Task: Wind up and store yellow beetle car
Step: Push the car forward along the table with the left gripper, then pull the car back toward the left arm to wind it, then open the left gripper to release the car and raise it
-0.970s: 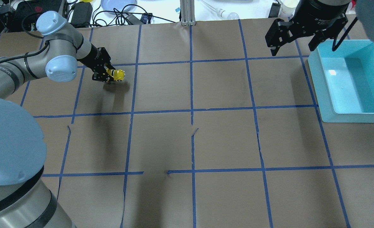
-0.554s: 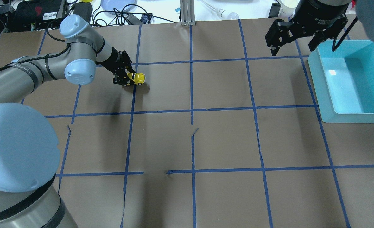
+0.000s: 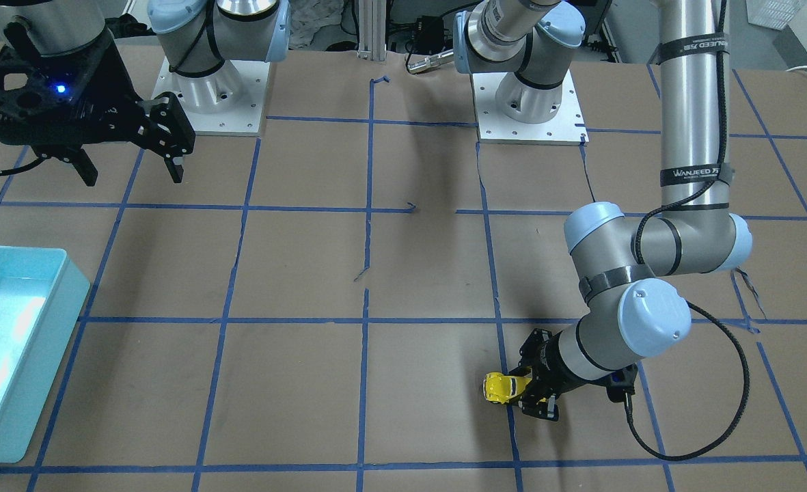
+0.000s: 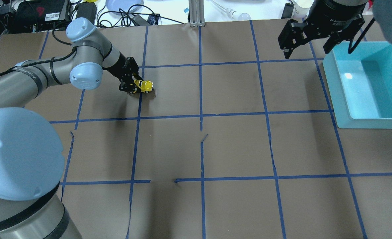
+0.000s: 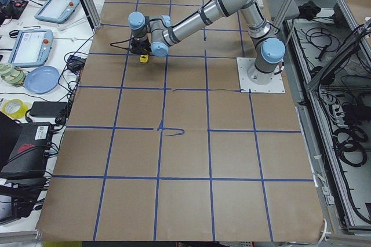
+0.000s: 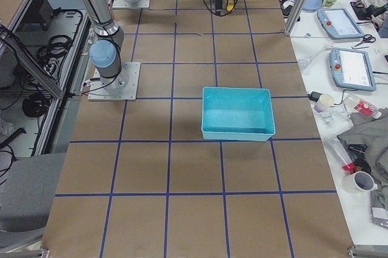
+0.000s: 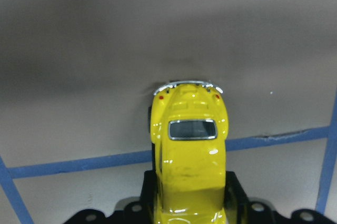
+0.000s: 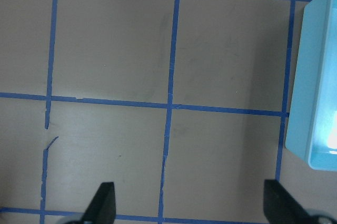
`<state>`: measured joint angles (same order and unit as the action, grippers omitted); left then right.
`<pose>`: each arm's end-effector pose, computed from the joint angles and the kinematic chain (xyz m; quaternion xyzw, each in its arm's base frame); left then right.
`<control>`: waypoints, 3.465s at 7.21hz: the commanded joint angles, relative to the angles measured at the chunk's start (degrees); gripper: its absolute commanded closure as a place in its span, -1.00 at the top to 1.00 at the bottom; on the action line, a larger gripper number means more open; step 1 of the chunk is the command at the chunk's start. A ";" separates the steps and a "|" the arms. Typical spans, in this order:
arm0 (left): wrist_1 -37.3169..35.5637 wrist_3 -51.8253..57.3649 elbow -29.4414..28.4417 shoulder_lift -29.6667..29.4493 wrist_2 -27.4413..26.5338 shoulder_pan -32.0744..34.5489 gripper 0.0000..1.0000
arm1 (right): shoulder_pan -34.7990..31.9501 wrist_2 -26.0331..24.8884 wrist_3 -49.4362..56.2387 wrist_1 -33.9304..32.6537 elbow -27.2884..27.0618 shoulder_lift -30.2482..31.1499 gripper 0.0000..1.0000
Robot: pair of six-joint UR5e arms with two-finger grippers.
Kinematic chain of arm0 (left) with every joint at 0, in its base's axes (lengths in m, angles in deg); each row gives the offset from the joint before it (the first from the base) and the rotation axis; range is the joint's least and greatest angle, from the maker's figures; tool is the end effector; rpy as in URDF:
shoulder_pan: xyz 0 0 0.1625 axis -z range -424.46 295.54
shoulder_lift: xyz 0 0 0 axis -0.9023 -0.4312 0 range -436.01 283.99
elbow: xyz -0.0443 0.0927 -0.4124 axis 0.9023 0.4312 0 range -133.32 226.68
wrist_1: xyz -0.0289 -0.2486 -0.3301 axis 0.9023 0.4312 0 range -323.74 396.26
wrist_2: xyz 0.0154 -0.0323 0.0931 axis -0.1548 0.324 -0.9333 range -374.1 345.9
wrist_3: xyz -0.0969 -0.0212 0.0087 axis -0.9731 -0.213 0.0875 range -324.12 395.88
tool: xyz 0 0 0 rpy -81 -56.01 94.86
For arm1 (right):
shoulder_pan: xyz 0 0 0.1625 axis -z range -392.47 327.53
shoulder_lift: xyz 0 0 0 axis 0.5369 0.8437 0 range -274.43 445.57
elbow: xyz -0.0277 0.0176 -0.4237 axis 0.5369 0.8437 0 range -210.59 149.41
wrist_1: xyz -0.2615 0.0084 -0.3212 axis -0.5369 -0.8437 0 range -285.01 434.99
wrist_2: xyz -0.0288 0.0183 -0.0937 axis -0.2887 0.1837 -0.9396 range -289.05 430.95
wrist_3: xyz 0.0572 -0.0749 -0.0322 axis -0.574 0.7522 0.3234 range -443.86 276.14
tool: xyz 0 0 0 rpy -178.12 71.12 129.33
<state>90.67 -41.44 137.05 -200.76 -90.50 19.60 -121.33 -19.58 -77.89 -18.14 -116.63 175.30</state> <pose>-0.0872 -0.6763 0.1902 0.6592 -0.7425 -0.0658 0.0986 0.1223 -0.5068 0.5257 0.0418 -0.9973 0.0591 0.0083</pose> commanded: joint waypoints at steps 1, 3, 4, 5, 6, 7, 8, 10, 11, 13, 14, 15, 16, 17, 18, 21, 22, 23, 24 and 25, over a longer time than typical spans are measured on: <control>-0.36 0.15 -0.11 -0.23 -2.34 -0.29 -1.00 | 0.00 0.00 0.00 0.05 0.00 0.00 1.00; -0.53 1.65 -0.63 -0.23 -7.09 -0.38 -1.00 | 0.00 -0.09 0.00 0.05 0.00 0.09 1.00; -0.53 1.30 -0.55 -0.23 -7.36 -0.47 -1.00 | 0.00 -0.09 0.00 0.05 0.00 0.00 1.00; -0.62 0.95 -0.55 -0.41 -7.62 -0.64 -1.00 | 0.00 -0.09 0.00 0.05 0.00 0.09 1.00; -0.62 0.94 -0.37 -0.41 -9.10 -1.60 -1.00 | 0.00 0.00 0.00 -0.04 0.00 0.00 1.00; -0.62 1.03 -0.46 -0.50 -9.99 -2.13 -1.00 | 0.00 0.00 0.00 -0.04 0.00 0.00 1.00; -0.62 1.03 -0.46 -0.50 -10.00 -3.01 -1.00 | 0.00 0.00 0.00 0.05 0.00 0.00 1.00; -0.62 1.73 -0.55 -0.50 -9.91 -5.73 -1.00 | 0.00 0.00 0.00 -0.04 0.00 0.00 1.00; -0.71 1.82 -0.46 -0.50 -9.91 -6.79 -1.00 | 0.00 0.00 0.00 0.05 0.00 0.09 1.00; -0.71 3.30 -0.37 -0.50 -10.00 -8.46 -1.00 | 0.00 0.00 0.00 0.05 0.00 0.09 1.00; -0.71 4.36 -0.20 -0.50 -10.08 -8.82 -1.00 | 0.00 0.00 0.00 -0.04 0.00 0.00 1.00; -0.71 5.07 -0.46 -0.41 -10.08 -9.43 -1.00 | 0.00 0.00 0.00 0.05 0.00 0.09 1.00; -0.71 5.42 -0.28 -0.24 -10.69 -10.22 -1.00 | 0.00 0.00 0.00 0.05 0.00 0.09 1.00; -0.80 4.56 0.07 0.03 -12.01 -10.14 0.98 | 0.00 0.00 0.00 0.05 0.00 0.09 1.00; -0.80 4.46 -0.19 0.55 -11.84 -10.14 1.00 | 0.00 0.00 0.00 0.05 0.00 0.09 1.00; -0.62 5.95 -0.46 4.23 -11.14 -8.48 1.00 | 0.00 0.00 0.00 0.05 0.00 0.09 1.00; -0.88 14.48 -0.63 5.99 -11.05 -7.16 1.00 | 0.00 0.00 0.00 0.05 0.00 0.09 1.00; -0.19 24.40 -1.68 7.31 -11.31 -7.06 1.00 | 0.00 0.00 0.00 0.05 0.00 0.09 1.00; 0.34 35.55 -2.91 8.98 -11.32 -6.54 1.00 | 0.00 0.00 0.00 0.05 0.00 0.09 1.00; 0.43 48.28 -3.27 11.34 -11.05 -5.49 1.00 | 0.00 0.00 0.00 0.05 0.00 0.17 1.00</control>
<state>90.80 -7.93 134.59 -192.01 -101.73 13.07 -121.33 -19.58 -77.88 -18.09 -116.63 175.41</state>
